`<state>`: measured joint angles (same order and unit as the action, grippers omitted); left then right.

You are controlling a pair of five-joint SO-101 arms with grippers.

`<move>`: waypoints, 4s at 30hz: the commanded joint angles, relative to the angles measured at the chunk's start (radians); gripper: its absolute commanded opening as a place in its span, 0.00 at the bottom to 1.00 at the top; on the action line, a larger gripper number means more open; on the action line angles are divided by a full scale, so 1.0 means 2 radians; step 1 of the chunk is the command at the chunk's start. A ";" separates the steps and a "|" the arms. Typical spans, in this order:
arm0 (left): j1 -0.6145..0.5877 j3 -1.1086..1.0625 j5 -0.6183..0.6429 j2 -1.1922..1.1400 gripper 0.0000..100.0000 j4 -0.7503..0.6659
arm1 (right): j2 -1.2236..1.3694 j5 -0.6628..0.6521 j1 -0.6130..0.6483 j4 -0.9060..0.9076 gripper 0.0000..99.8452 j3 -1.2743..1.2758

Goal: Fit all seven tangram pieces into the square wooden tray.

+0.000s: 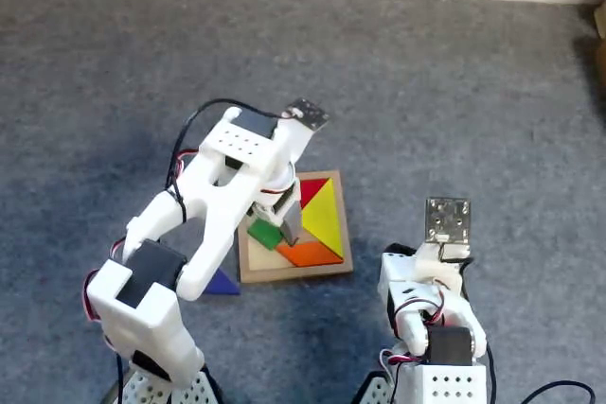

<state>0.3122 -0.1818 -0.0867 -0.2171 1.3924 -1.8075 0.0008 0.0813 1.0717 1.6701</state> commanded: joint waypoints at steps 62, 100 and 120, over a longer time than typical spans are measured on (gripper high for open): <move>-0.171 0.062 -0.057 0.033 0.22 -0.037 | -0.004 0.003 -0.007 -0.014 0.01 0.072; -0.171 0.387 -0.191 -0.287 0.19 0.090 | -0.004 0.003 -0.007 -0.016 0.01 0.072; -0.176 0.428 -0.209 -0.310 0.21 0.123 | -0.004 0.003 -0.007 -0.016 0.01 0.072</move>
<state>-0.0299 0.6375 -0.4964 -0.8339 1.6686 -1.8075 0.0008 0.0813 1.0717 1.6701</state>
